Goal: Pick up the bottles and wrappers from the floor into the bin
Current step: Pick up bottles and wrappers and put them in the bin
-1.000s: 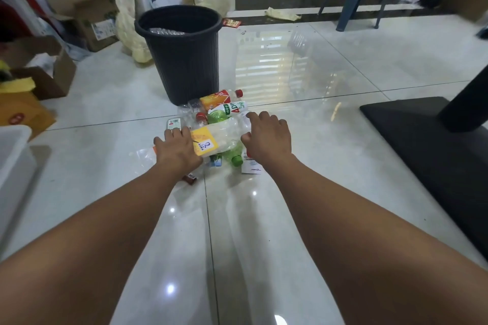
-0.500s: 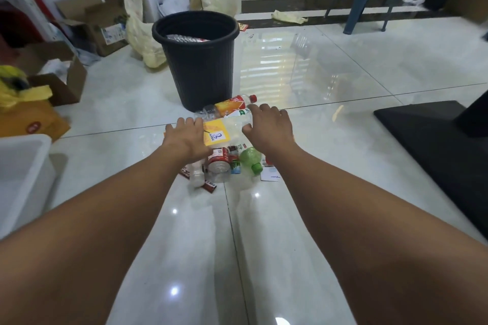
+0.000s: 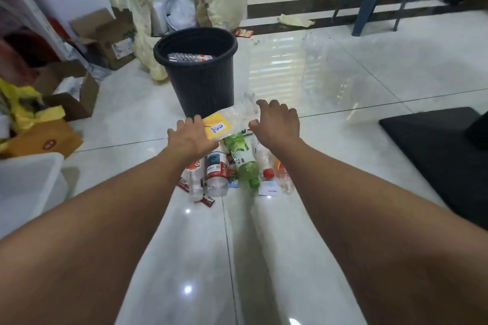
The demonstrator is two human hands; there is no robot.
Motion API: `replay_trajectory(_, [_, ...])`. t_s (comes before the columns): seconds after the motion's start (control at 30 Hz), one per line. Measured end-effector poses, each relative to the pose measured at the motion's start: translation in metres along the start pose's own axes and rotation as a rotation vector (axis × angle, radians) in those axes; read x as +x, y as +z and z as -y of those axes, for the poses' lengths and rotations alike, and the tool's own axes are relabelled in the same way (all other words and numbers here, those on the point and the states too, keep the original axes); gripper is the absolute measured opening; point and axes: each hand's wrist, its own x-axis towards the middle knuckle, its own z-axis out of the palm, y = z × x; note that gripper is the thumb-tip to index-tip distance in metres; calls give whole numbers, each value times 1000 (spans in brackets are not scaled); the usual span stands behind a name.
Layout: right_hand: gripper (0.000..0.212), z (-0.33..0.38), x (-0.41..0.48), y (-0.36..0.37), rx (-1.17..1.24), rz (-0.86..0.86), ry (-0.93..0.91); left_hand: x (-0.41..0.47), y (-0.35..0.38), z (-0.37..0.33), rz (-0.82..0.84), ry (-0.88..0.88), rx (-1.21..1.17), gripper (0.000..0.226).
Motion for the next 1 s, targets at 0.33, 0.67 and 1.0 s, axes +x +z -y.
replay_trajectory(0.33, [49,-53,8,45,30,65,115,7,70,-47,-14,-38,-53,79])
replay_trajectory(0.67, [45,-69,16,96,89,140,395,32,69,-23,-221,124,92,65])
replay_trajectory(1.0, [65,-78,24,150,45,197,388,42,90,-20,-203,277,227,76])
